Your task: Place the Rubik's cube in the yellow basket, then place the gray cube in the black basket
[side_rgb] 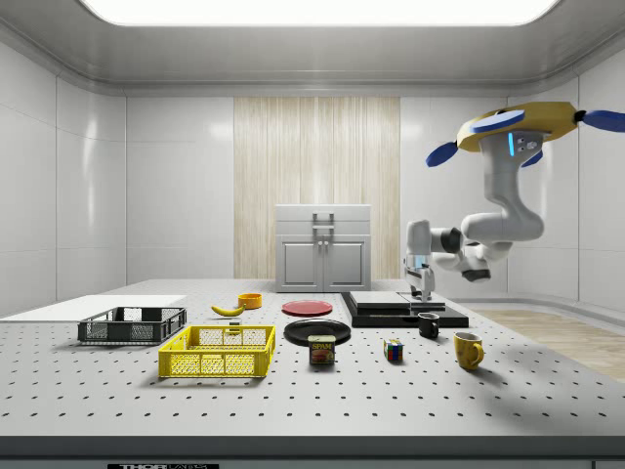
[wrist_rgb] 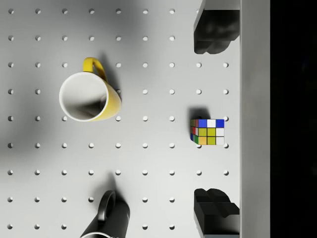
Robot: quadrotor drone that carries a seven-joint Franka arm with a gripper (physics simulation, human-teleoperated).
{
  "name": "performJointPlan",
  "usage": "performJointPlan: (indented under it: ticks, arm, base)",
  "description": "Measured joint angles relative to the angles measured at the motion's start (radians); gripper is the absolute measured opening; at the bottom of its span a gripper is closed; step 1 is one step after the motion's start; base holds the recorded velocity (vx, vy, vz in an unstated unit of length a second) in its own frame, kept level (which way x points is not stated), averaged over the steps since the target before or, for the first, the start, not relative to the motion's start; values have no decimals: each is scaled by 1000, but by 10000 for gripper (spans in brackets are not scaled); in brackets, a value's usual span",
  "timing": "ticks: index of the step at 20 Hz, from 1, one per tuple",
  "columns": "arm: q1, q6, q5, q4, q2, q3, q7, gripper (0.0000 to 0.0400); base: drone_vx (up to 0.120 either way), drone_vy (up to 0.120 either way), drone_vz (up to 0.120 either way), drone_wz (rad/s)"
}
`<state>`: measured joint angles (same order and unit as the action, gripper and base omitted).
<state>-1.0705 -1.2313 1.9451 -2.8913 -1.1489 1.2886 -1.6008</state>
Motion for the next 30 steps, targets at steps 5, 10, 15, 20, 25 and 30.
performJointPlan:
  ticks: [5,10,15,20,25,30]
  arm:
    - [-9,-22,-13,2,-25,8,-8,400]
    - [-17,-44,-26,3,-49,16,-16,400]
    - [-24,-65,-37,5,-72,22,-23,400]
    - [-31,-86,-48,7,-94,28,-29,400]
    - [-37,-105,-59,8,-115,34,-35,400]
    - [-43,-124,-68,9,-135,39,-40,400]
  base:
    - [120,-32,-120,0]
    - [120,0,-120,0]
    - [24,0,-112,0]
    - [0,-40,-120,0]
    - [32,-16,-120,0]
    - [40,0,-48,0]
